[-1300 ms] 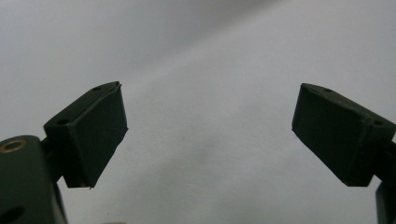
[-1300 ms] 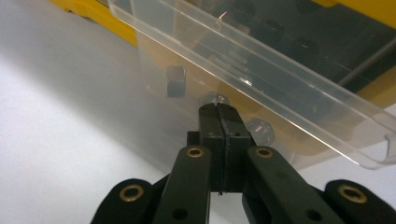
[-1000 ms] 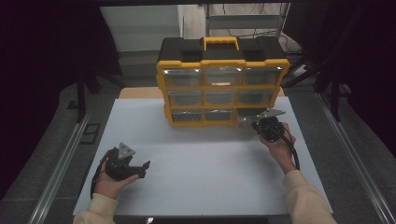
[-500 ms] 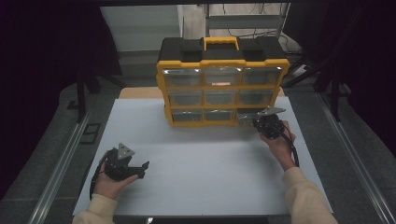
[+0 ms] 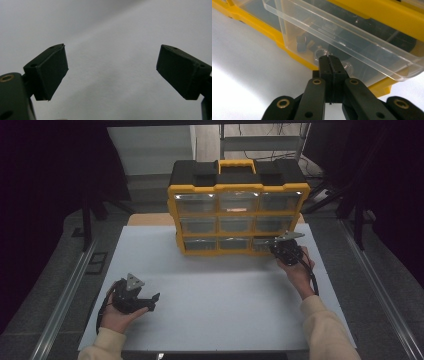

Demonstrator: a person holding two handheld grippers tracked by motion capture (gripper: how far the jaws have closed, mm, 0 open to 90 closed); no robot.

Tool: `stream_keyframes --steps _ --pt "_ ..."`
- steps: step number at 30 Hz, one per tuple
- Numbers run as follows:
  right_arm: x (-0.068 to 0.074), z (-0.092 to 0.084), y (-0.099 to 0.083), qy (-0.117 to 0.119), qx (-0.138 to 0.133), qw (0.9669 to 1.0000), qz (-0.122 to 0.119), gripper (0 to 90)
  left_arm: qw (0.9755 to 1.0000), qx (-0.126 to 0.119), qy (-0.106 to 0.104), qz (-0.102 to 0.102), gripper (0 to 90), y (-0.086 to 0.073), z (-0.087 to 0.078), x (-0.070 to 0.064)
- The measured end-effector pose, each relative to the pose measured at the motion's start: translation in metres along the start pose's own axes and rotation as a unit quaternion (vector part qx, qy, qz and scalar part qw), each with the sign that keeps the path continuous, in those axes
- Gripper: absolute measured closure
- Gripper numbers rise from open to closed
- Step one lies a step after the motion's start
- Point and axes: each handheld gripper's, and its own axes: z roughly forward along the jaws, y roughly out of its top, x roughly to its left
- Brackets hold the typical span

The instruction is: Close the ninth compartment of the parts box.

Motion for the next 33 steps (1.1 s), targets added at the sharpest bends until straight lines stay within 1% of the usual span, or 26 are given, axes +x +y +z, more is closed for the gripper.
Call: stream_keyframes --steps 7,17,22,33 --pt "-0.0022 0.0035 0.0013 0.0 0.001 1.0 0.002 89.8 1.0 0.001 0.0 0.0 10.8 -0.0002 0.0006 0.0" --pt "-0.0058 0.0069 0.0051 -0.003 -0.005 1.0 0.004 89.8 1.0 0.003 0.002 -0.002 10.8 -0.0013 0.001 0.0007" --pt "-0.0068 0.0088 0.0059 -0.003 -0.006 0.9999 0.008 89.8 1.0 0.003 0.001 -0.001 10.8 -0.0012 0.0012 0.0004" --pt "-0.0053 0.0064 0.004 -0.001 -0.002 1.0 0.01 89.8 1.0 0.001 0.001 -0.002 10.8 -0.0009 0.0008 0.0011"
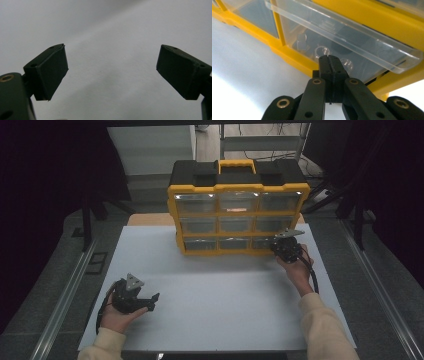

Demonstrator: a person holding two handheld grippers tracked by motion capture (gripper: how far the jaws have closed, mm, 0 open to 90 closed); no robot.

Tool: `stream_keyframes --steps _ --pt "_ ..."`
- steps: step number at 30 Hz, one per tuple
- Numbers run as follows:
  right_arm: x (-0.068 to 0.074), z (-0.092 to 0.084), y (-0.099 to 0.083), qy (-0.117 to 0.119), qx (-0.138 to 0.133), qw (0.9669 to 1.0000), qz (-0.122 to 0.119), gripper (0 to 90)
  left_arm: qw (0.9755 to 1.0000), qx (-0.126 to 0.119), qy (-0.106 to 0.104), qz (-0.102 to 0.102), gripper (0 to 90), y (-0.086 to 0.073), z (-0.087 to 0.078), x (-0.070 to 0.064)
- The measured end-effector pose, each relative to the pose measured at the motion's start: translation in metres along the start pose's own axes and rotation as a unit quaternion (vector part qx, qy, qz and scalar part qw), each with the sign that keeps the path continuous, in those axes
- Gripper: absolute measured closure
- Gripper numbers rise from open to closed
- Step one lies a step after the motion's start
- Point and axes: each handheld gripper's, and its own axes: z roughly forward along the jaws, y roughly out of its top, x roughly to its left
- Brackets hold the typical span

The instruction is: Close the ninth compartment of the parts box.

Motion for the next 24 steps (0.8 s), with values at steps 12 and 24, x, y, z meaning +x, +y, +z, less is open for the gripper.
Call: stream_keyframes --steps 12,24 --pt "0.006 -0.017 -0.011 0.022 0.008 0.9997 -0.008 89.8 1.0 -0.001 -0.003 0.0 10.8 0.0 0.001 0.0" --pt "0.022 -0.039 -0.032 0.065 0.025 0.9971 -0.03 89.7 1.0 -0.003 -0.006 0.006 10.8 0.003 0.002 -0.001"
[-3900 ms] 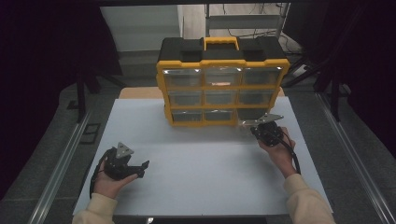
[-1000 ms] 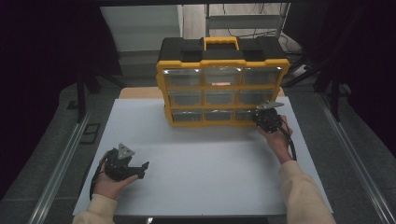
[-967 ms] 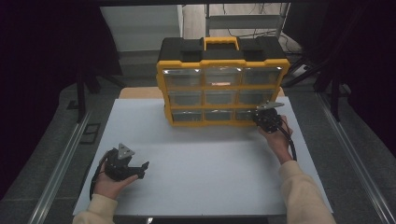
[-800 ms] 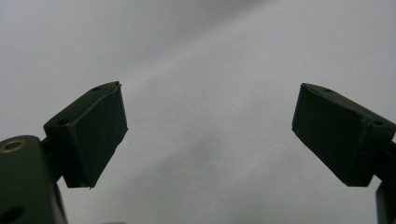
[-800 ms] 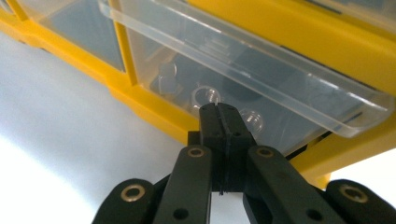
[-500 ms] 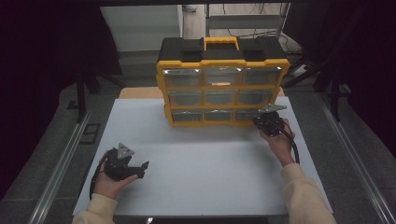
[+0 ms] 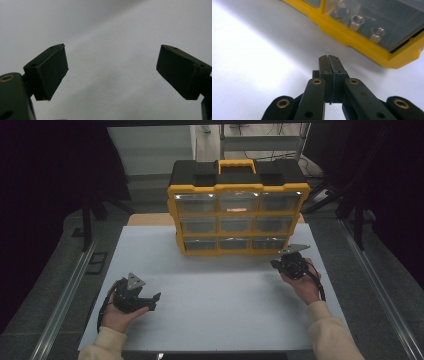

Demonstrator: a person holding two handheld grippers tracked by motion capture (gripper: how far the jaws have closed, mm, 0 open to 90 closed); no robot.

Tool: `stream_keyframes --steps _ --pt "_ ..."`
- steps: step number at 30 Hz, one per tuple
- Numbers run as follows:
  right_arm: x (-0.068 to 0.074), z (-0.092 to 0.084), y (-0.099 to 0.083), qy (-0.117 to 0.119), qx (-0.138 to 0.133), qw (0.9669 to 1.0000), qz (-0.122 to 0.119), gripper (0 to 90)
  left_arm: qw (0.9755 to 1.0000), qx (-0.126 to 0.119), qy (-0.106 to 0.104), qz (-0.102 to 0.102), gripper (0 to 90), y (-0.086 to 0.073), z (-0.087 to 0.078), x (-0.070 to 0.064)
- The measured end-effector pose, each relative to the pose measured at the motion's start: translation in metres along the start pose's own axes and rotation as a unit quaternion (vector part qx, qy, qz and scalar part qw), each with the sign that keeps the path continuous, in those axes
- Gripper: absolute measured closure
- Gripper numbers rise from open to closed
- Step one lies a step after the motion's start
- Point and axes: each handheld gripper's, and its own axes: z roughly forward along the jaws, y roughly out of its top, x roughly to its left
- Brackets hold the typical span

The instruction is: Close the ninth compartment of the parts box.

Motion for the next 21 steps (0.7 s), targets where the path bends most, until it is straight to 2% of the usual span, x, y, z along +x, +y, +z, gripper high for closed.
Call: stream_keyframes --steps 5,8,10,12,14,17,21 --pt "0.009 -0.013 -0.011 0.019 -0.005 0.9998 -0.006 89.5 1.0 0.001 0.0 -0.001 10.8 -0.001 0.0 0.001" --pt "0.014 -0.021 -0.019 0.026 -0.006 0.9996 -0.011 85.4 1.0 0.001 0.0 -0.001 10.8 0.0 -0.001 0.001" --pt "0.016 -0.026 -0.025 0.033 -0.012 0.9993 -0.009 74.9 1.0 0.001 0.0 0.0 10.8 0.0 -0.001 0.001" --pt "0.018 -0.031 -0.029 0.039 -0.015 0.9991 0.0 57.4 1.0 0.0 0.001 -0.003 10.8 -0.001 -0.001 0.001" --pt "0.02 -0.037 -0.032 0.049 -0.02 0.9985 0.012 47.6 1.0 0.0 0.001 -0.003 10.8 -0.001 -0.001 0.002" --pt "0.023 -0.045 -0.037 0.056 -0.023 0.998 0.02 37.0 1.0 0.0 0.001 -0.003 10.8 -0.001 0.0 0.002" --pt "0.025 -0.055 -0.044 0.067 -0.027 0.9968 0.032 29.1 1.0 0.001 0.0 -0.001 10.8 -0.001 0.0 0.001"
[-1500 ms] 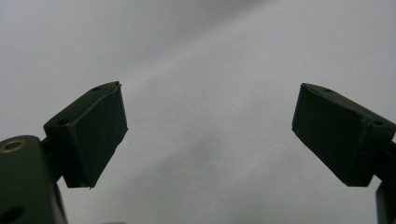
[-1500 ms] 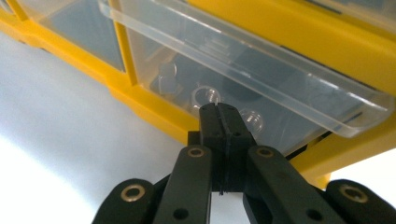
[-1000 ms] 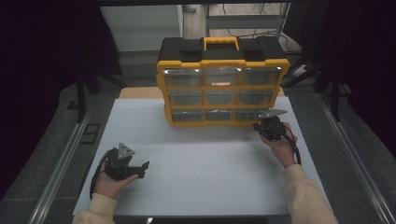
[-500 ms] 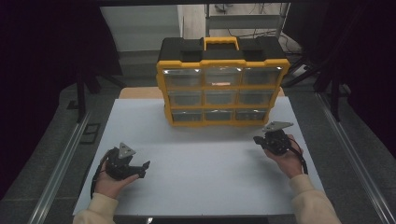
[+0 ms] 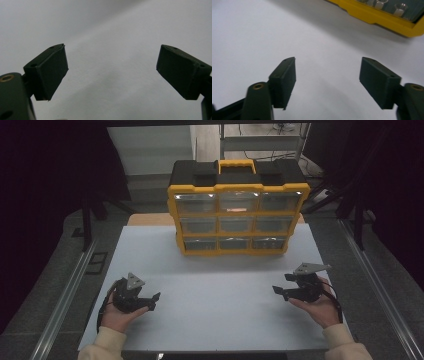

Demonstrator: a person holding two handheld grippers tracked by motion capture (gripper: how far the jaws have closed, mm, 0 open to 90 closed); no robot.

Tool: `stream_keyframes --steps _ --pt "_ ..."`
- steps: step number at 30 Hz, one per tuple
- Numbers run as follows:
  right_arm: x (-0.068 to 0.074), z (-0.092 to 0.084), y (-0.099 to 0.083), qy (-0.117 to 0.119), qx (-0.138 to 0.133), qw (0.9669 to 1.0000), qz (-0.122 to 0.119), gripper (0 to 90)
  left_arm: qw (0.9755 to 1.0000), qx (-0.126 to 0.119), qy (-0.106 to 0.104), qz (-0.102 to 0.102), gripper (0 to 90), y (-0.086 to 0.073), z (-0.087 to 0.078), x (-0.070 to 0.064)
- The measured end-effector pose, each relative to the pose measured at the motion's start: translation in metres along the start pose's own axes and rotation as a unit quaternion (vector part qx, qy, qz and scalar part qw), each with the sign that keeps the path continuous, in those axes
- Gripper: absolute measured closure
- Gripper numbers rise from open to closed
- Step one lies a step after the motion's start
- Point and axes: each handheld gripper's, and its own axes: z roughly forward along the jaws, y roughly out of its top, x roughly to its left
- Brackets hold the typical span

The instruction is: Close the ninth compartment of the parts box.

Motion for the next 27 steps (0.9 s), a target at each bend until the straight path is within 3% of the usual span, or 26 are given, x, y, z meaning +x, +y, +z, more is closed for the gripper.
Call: stream_keyframes --steps 11,27 --pt "0.003 -0.022 -0.022 0.011 -0.004 0.9998 0.015 23.3 1.0 0.0 -0.001 0.005 10.6 0.001 0.0 -0.002" --pt "0.002 -0.019 -0.023 0.011 -0.002 0.9998 0.014 22.4 1.0 0.0 -0.002 0.006 10.6 0.0 -0.001 -0.003"
